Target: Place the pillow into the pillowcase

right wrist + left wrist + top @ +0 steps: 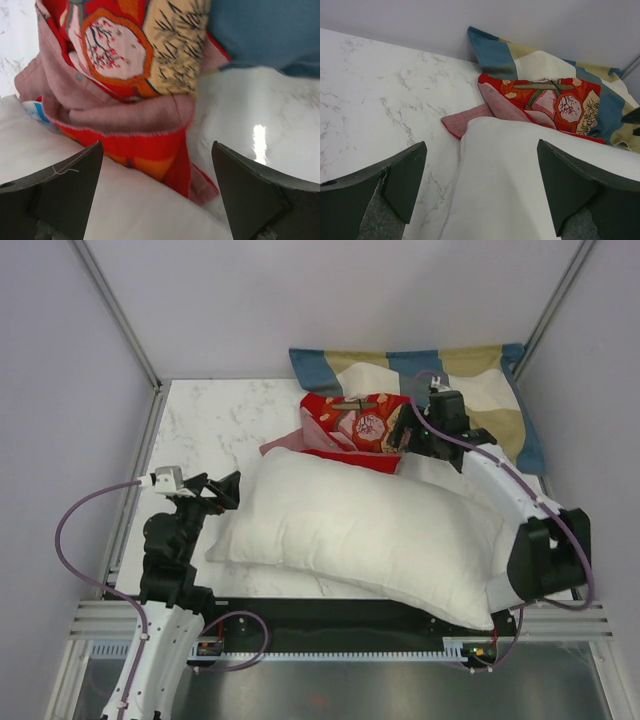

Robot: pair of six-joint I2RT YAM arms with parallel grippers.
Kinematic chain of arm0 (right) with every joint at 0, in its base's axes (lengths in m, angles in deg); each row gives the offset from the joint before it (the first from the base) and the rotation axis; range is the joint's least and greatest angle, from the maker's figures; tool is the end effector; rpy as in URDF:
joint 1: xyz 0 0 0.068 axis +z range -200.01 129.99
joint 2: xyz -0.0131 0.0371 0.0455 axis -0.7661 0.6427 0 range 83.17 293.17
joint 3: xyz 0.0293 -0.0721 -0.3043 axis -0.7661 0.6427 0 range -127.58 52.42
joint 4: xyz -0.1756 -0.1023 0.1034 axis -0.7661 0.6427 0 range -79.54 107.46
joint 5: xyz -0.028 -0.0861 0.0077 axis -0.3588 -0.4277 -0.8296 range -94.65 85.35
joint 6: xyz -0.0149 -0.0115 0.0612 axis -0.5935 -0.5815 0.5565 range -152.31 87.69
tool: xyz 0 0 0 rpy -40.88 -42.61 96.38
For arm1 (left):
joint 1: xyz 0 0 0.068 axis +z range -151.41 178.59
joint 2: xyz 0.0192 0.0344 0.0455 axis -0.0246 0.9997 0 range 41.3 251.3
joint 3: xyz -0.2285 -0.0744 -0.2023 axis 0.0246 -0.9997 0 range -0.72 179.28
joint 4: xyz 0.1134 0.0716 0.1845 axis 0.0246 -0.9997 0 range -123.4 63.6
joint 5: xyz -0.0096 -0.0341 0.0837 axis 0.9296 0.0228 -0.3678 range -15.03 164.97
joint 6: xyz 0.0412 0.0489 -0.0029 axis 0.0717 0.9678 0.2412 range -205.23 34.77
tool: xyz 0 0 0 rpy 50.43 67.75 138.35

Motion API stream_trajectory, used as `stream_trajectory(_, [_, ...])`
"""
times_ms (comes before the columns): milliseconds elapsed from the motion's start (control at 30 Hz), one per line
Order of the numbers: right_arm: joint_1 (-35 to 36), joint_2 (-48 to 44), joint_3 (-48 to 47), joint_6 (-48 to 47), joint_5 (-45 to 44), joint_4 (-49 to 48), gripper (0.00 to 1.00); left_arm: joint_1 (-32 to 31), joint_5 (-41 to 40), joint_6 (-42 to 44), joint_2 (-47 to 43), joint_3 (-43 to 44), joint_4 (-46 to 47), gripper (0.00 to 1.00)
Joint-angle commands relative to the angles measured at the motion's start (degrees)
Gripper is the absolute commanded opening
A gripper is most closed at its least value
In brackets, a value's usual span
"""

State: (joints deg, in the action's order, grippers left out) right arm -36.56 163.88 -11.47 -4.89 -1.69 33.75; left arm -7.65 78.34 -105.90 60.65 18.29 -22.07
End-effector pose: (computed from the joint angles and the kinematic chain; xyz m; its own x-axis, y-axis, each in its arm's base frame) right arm 0.2740 0.0681 0.3333 -0.6807 0.3101 -0.6637 0.0483 0.9230 0.3818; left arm 0.0627 -0.0097 0.2824 0.0058 -0.3552 -0.9348 0.1806 0.9198 -0.3483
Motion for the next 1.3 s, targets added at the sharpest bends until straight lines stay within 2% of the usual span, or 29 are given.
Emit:
stream_trajectory(0, [2.45,9.7,-9.64,0.71,-1.12,-6.24,0.98,0.0,3.92,0.19,-0.63,-0.11,-1.87,1.0])
stream_trajectory(100, [4.47,23.13,-21.13,0.44,-4.17,-4.4,0.98,0.09,5.58,2.11,-1.6,-1.24,-2.05,1.0])
stream_trajectory(300, [7.11,40.03,-36.28,0.35,-8.23,2.28,0.98,0.0,4.09,2.82,-5.29,-3.71,-2.4,1.0])
stream_trajectory(367, [8.25,44.26,-39.71,0.44,-7.02,2.46,0.77,0.0,4.97,2.82,-6.86,-3.8,-2.41,1.0])
stream_trajectory(400, [8.52,44.97,-40.59,0.62,-6.13,2.29,0.52,0.0,5.06,2.82,-7.13,-4.06,-2.41,1.0])
stream_trajectory(467, [9.83,44.98,-42.53,0.71,-4.55,1.16,0.35,0.0,4.36,3.0,-7.66,-4.33,-2.49,1.0])
stream_trajectory(500, [10.53,44.19,-43.06,0.71,-4.37,0.71,0.21,0.0,3.75,3.0,-7.75,-4.5,-2.49,1.0])
stream_trajectory(567, [12.21,41.56,-46.04,-0.08,-3.06,-0.69,0.0,0.0,3.57,3.09,-7.67,-4.41,-2.58,1.0])
stream_trajectory(733, [14.14,34.54,-58.94,0.17,8.34,-0.09,0.0,0.0,4.88,2.65,-6.7,-3.98,-2.58,1.0])
stream_trajectory(833, [14.06,27.26,-60.64,1.23,8.82,0.53,0.0,0.0,10.41,3.96,-6.17,-4.06,-2.23,1.0])
stream_trajectory(867, [14.14,22.79,-59.51,0.8,8.38,1.05,0.0,0.0,8.94,1.27,-6.0,-4.93,-2.49,1.0])
stream_trajectory(900, [14.14,20.39,-59.5,0.36,7.51,1.41,0.0,0.0,5.62,1.24,-5.99,-5.12,-4.93,1.0])
stream_trajectory(933, [14.06,18.11,-57.32,-0.08,5.67,2.28,0.0,0.0,0.98,-6.94,-5.82,-4.86,-9.39,1.0])
stream_trajectory(967, [14.06,15.73,-56.0,-0.78,4.09,2.98,0.0,0.0,-8.55,-11.8,-5.91,-4.42,-13.87,1.0])
stream_trajectory(1000, [14.06,13.27,-54.59,-2.35,2.59,3.6,0.0,0.0,-10.56,-14.12,-6.08,-4.41,-17.66,1.0])
stream_trajectory(1100, [13.01,3.08,-47.65,-4.65,-5.93,6.59,0.0,0.0,-6.02,-14.05,-8.01,-4.51,-16.64,1.0])
stream_trajectory(1267, [8.26,-14.85,-34.65,-6.68,-21.39,12.92,0.0,0.09,-3.65,-17.92,-11.79,-1.79,-21.12,1.0])
